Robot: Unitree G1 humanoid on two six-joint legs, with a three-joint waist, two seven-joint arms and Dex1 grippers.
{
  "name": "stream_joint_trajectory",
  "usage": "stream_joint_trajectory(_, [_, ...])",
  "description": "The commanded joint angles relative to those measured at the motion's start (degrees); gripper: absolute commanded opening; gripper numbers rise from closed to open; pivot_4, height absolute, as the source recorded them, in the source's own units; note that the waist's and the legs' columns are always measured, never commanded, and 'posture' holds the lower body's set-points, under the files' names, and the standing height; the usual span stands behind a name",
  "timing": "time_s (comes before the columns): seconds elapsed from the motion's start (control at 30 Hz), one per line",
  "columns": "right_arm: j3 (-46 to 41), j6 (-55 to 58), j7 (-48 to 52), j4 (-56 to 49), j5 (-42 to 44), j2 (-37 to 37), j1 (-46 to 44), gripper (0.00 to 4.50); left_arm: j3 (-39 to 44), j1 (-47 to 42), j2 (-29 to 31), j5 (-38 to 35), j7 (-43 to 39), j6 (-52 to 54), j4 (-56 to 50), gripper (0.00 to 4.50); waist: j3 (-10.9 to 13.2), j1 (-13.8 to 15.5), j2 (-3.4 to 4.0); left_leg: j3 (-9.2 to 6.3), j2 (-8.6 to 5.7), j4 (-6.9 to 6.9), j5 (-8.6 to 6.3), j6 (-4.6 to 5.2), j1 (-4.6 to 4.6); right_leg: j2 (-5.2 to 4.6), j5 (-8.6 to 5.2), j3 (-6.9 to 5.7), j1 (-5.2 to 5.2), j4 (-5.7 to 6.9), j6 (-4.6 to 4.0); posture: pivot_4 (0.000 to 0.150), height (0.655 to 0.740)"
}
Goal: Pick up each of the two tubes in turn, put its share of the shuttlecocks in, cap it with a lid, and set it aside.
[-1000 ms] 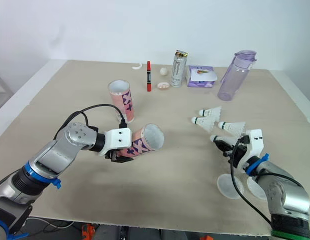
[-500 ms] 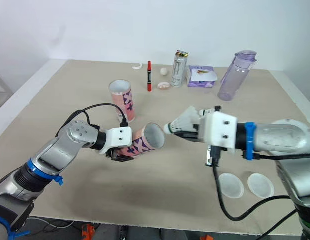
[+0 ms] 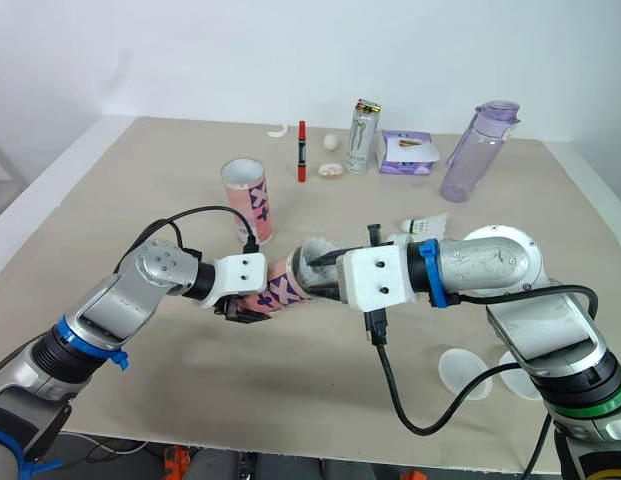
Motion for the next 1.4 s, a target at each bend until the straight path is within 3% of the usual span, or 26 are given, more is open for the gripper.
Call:
stream_joint_trajectory(0.03, [-6.01, 5.09, 1.22, -3.84, 7.93, -1.70, -0.69, 2.84, -0.73, 0.89, 0.62, 1.67, 1.17, 1.28, 1.46, 3.12, 0.00, 0.00, 0.00, 0.00, 0.00, 0.00, 0.00, 0.00, 0.00, 0.00, 0.00, 0.00, 0.00, 0.00, 0.00, 0.150, 0.7400])
stream_joint_trajectory(0.13, [-10.96, 11.82, 0.23, -4.46, 16.64, -2.28, -1.53, 4.40, -0.85, 0.85, 0.75, 1.69, 0.98, 1.15, 1.49, 3.12, 0.00, 0.00, -0.01, -0.02, 0.02, 0.00, 0.00, 0.00, -0.02, 0.00, 0.00, -0.02, 0.01, 0.00, 0.01, 0.150, 0.7400])
stream_joint_trajectory(0.23, [-14.94, 19.05, -3.18, -2.25, 24.45, -1.82, -3.68, 4.40, -1.04, 0.72, 0.72, 1.78, 0.84, 0.83, 1.84, 3.12, 0.00, -0.04, 0.00, -0.02, 0.03, 0.00, 0.00, 0.00, -0.01, 0.00, 0.03, -0.01, 0.00, 0.00, -0.01, 0.150, 0.7400])
stream_joint_trajectory(0.33, [-15.43, 21.22, -5.60, 2.76, 24.39, -1.04, -5.57, 4.40, -1.35, 0.50, 0.26, 1.81, 0.85, 0.74, 2.10, 3.12, -0.02, -0.04, -0.04, -0.03, 0.05, 0.00, 0.00, 0.00, 0.00, 0.02, 0.07, -0.03, 0.00, 0.00, -0.05, 0.150, 0.7400])
stream_joint_trajectory(0.43, [-12.02, 19.40, -4.59, 5.14, 20.74, -0.89, -5.87, 3.55, -1.51, 0.36, 0.02, 1.81, 0.84, 0.68, 2.23, 3.12, -0.04, -0.05, -0.03, -0.01, 0.05, 0.00, 0.00, 0.00, 0.01, 0.00, 0.08, -0.02, -0.01, -0.02, -0.06, 0.150, 0.7400])
stream_joint_trajectory(0.67, [0.80, 15.35, -0.04, 6.77, 9.78, -0.23, -8.71, 0.14, -1.22, 0.33, -0.23, 1.92, 1.18, 0.59, 2.71, 3.12, -0.05, -0.03, 0.00, 0.04, 0.02, 0.01, 0.00, 0.01, -0.11, -0.01, 0.06, 0.01, -0.12, -0.02, -0.02, 0.150, 0.7400])
stream_joint_trajectory(1.07, [23.72, 8.81, 5.48, 17.31, -12.20, 10.39, -20.52, 0.04, -0.96, 0.41, -0.44, 1.97, 1.63, 1.09, 2.75, 3.12, -0.05, 0.01, 0.00, 0.11, 0.04, 0.12, 0.07, 0.07, -0.21, -0.02, 0.19, -0.04, -0.27, -0.02, 0.03, 0.150, 0.7400])
stream_joint_trajectory(1.4, [29.50, 7.14, 8.28, 27.12, -21.61, 19.25, -26.70, 0.04, -0.79, 0.52, -0.48, 2.07, 1.85, 1.37, 2.69, 3.12, -0.13, -0.61, -0.05, 0.11, 0.41, -0.01, 0.10, 0.10, 0.46, 0.29, 0.56, -0.02, -0.14, -0.01, -0.38, 0.150, 0.7400])
